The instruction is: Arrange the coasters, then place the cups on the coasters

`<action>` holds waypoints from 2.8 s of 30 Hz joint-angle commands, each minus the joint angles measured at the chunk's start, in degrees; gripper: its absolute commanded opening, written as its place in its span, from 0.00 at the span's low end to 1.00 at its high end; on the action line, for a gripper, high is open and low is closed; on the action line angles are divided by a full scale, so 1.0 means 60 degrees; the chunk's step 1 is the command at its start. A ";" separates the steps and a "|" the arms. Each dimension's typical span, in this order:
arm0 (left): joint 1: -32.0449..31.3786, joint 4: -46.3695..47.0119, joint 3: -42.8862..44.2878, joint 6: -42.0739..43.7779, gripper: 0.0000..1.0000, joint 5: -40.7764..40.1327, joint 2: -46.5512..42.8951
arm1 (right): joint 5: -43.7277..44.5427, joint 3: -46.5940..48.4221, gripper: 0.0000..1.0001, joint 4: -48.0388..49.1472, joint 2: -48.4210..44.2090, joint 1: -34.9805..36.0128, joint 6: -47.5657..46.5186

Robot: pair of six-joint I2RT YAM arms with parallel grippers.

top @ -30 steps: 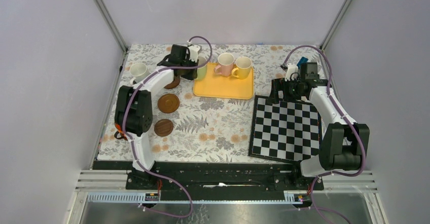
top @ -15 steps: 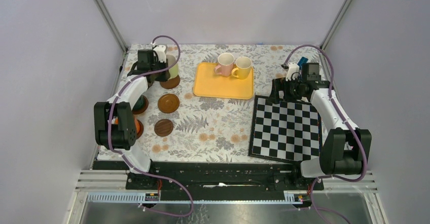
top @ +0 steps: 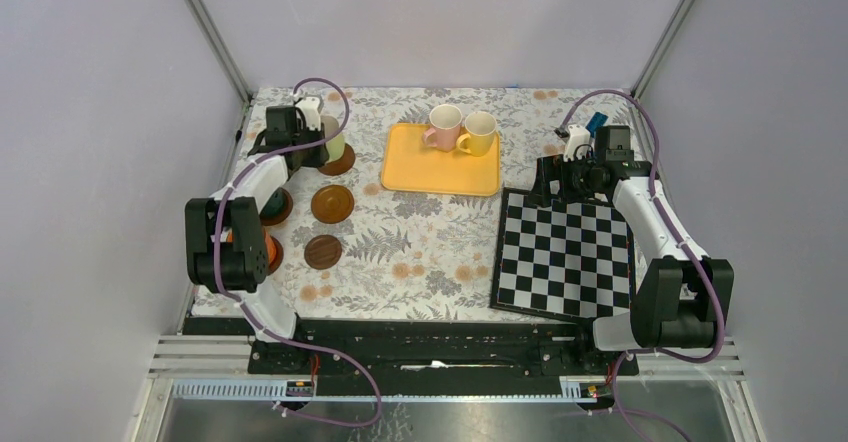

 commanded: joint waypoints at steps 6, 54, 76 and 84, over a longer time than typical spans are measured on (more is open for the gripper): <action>0.0209 0.1441 0.0517 0.0166 0.00 0.0177 0.0530 | -0.0155 -0.0032 0.98 0.0008 -0.0224 0.0078 0.0013; -0.0101 0.0142 0.1122 0.0031 0.87 -0.0047 -0.0942 | -0.0212 0.0037 0.98 -0.0027 -0.0127 0.0082 -0.0005; -0.4277 -0.0587 0.3114 0.0319 0.85 -0.1003 0.1087 | -0.0701 0.0293 0.98 -0.0361 -0.0303 0.0073 0.0457; -0.4637 -0.0777 0.4816 0.0637 0.79 -0.1059 0.3124 | -0.0553 0.0405 0.98 -0.0369 -0.0360 0.0078 0.0513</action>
